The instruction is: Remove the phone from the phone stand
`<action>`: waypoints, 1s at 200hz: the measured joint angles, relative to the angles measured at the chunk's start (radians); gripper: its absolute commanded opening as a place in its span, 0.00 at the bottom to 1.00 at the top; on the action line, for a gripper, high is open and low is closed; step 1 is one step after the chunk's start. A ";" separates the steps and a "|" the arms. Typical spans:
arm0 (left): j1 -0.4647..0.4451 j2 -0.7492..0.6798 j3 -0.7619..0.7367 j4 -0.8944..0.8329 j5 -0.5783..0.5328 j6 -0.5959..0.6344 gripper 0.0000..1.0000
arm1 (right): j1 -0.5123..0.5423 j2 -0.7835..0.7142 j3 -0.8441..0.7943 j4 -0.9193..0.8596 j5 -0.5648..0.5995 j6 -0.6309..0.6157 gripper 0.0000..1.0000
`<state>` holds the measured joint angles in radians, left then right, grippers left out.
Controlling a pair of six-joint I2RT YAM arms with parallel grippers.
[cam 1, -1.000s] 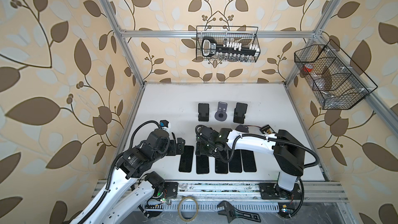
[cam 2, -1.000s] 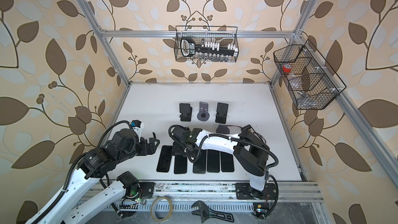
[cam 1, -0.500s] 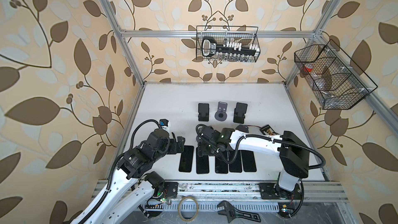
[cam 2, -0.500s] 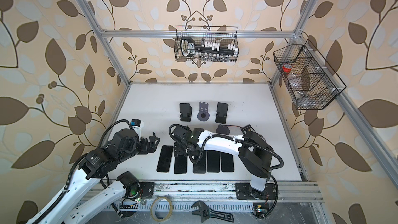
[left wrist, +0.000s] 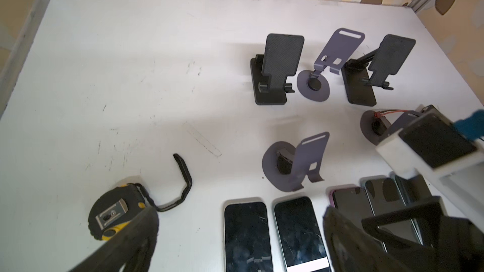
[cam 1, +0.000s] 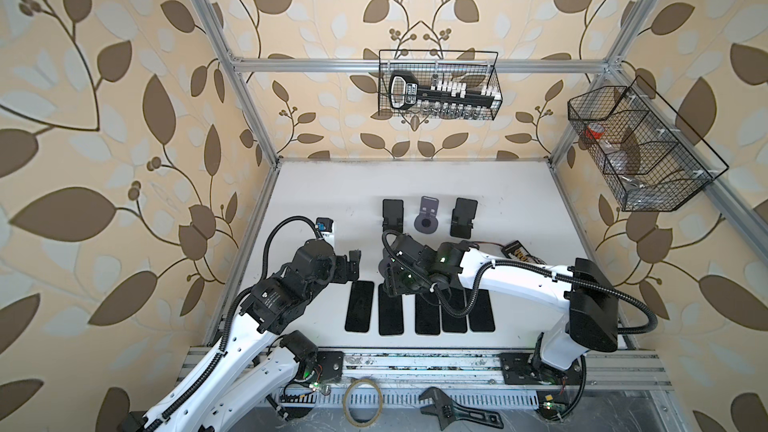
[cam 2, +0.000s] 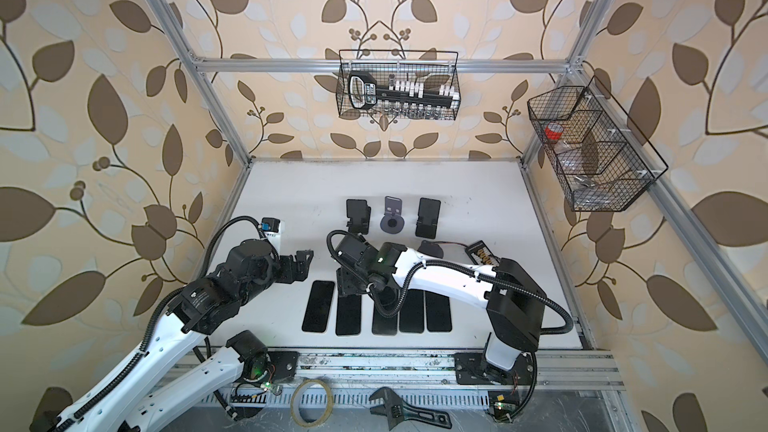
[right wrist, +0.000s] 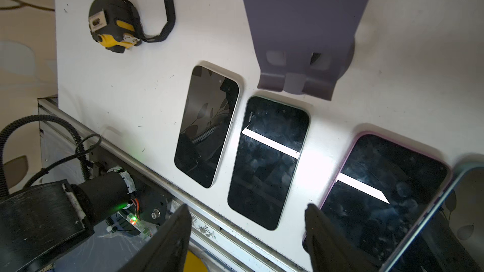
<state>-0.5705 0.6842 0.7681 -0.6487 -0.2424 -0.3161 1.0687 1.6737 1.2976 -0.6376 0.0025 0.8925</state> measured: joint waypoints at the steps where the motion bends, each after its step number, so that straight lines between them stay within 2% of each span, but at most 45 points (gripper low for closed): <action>1: 0.000 0.002 0.000 0.005 -0.002 0.003 0.98 | -0.001 -0.001 0.002 -0.002 0.001 -0.003 0.69; 45: 0.000 0.083 -0.018 0.227 -0.089 0.111 0.99 | -0.106 -0.055 0.051 -0.008 0.041 -0.100 0.68; 87: 0.003 0.209 -0.090 0.512 -0.215 0.221 0.99 | -0.301 -0.131 0.066 0.007 0.122 -0.190 0.68; 134: 0.114 0.370 -0.090 0.761 -0.286 0.346 0.99 | -0.559 -0.190 0.064 0.069 0.167 -0.259 0.68; 200: 0.240 0.449 -0.079 0.909 -0.290 0.389 0.99 | -0.770 -0.216 0.019 0.195 0.183 -0.337 0.68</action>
<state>-0.3309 1.1336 0.6891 0.2604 -0.5323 0.0727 0.2985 1.4582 1.3170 -0.4427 0.1852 0.5556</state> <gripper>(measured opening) 0.987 0.679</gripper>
